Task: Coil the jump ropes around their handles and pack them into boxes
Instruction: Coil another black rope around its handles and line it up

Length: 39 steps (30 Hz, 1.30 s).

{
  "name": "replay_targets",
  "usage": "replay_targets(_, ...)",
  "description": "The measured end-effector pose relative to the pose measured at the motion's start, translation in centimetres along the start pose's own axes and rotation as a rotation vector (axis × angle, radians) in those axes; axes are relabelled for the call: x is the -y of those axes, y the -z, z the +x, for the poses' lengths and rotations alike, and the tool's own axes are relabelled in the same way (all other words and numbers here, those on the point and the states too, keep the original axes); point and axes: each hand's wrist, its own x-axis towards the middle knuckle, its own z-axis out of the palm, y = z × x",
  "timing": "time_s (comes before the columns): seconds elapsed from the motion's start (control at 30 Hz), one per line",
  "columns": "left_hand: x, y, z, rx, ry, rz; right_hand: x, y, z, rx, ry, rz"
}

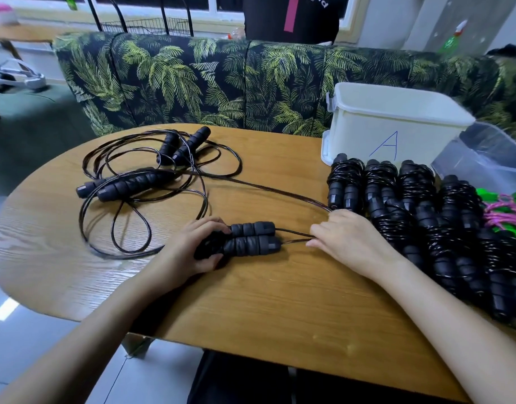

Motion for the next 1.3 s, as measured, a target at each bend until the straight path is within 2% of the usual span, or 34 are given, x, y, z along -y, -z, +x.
replay_targets(0.17, -0.8, -1.1, 0.8, -0.062, 0.054, 0.053, 2.1, 1.7, -2.0, -0.104, -0.231, -0.108)
replay_targets(0.37, -2.0, -3.8, 4.7, -0.099, 0.118, 0.104, 4.2, 1.7, -2.0, -0.088, -0.484, -0.018)
replay_targets(0.47, -2.9, -4.9, 5.6, -0.138, 0.137, 0.101, 5.7, 1.6, -2.1, -0.115, -0.553, 0.028)
replay_targets(0.63, -3.1, -4.7, 5.5, -0.216, 0.141, 0.051, 9.6, 1.7, -0.9, -0.127, -0.507, 0.09)
replay_targets(0.87, -3.4, -4.3, 5.5, -0.191, 0.186, 0.011, 13.7, 2.4, 1.7, -0.136, -0.444, 0.135)
replay_targets(1.07, -3.5, -4.3, 5.3, -0.165, 0.202, -0.013, 14.1, 2.8, 1.9, -0.139, -0.393, 0.154)
replay_targets(1.3, -3.8, -4.6, 5.2, -0.195, 0.232, 0.016, 14.2, 3.6, 1.3, -0.057, -0.488, 0.093)
